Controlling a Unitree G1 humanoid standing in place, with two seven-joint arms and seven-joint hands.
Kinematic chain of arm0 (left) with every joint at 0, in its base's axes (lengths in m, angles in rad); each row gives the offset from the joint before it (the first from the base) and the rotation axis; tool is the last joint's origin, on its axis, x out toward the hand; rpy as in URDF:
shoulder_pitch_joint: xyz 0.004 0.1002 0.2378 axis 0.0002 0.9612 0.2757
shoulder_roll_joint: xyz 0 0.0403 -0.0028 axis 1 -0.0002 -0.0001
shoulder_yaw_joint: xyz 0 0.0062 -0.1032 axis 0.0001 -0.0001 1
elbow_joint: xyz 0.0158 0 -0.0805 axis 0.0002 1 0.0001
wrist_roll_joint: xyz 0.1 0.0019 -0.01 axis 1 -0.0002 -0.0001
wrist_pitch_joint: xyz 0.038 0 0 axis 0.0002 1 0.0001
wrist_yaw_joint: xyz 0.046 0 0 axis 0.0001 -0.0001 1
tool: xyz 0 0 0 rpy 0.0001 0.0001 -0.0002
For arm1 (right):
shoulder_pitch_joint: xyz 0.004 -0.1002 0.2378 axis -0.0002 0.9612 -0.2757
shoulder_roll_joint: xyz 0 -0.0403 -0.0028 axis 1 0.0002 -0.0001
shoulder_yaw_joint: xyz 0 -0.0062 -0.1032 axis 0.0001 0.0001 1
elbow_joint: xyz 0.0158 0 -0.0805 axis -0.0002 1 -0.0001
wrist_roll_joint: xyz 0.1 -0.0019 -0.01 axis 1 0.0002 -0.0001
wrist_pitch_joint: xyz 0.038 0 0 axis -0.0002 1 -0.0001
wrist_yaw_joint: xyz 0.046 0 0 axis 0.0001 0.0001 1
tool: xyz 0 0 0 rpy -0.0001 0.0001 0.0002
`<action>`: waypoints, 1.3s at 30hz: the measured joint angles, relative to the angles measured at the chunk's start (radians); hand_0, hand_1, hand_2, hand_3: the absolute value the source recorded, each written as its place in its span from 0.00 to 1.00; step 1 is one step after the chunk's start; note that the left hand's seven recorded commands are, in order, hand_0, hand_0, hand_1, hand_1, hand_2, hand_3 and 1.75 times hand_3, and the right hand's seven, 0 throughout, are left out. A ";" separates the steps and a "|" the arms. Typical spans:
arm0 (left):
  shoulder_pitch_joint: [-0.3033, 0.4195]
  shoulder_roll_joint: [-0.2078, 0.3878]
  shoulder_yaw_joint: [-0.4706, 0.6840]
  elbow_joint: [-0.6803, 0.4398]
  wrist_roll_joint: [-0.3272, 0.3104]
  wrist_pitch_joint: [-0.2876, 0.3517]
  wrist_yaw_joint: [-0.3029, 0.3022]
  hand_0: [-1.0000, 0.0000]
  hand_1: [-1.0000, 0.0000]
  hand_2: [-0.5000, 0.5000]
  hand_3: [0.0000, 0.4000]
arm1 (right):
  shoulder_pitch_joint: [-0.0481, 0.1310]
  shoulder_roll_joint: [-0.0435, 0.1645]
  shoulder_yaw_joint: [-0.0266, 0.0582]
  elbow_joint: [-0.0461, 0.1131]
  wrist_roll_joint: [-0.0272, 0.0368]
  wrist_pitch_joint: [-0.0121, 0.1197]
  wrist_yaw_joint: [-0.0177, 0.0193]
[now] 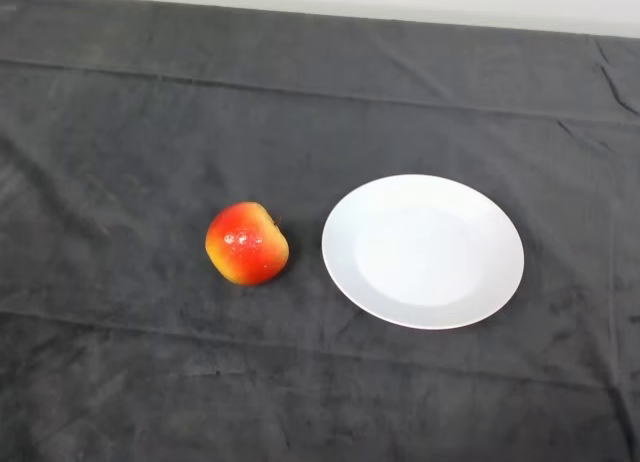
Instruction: Move the apple to the plate
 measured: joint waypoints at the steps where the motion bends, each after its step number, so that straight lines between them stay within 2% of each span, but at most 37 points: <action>1: 0.000 0.000 -0.003 0.000 0.003 -0.001 0.000 1.00 1.00 0.50 0.00 | 0.000 0.000 0.0000 0.000 0.0000 0.000 0.0000; 7: -0.008 -0.006 -0.028 0.000 0.042 -0.019 0.010 1.00 1.00 0.50 0.00 | 0.000 0.000 -0.0002 0.000 0.0000 0.000 0.0000; 10: -0.034 -0.020 -0.048 0.000 0.062 -0.024 0.018 1.00 1.00 0.50 0.00 | 0.000 0.000 -0.0002 0.000 0.0000 0.000 0.0001; 19: -0.042 -0.044 -0.124 0.000 0.156 -0.034 0.033 1.00 1.00 0.50 0.00 | 0.000 0.000 -0.0006 0.000 0.0000 0.000 0.0002; 28: -0.086 -0.059 -0.199 0.000 0.243 -0.035 0.053 1.00 1.00 0.50 0.00 | 0.000 0.000 -0.0004 0.000 0.0000 0.000 0.0004; 39: -0.135 -0.128 -0.282 -0.002 0.337 -0.033 0.089 1.00 1.00 0.50 0.00 | 0.000 0.000 -0.0006 0.000 0.0000 0.000 0.0004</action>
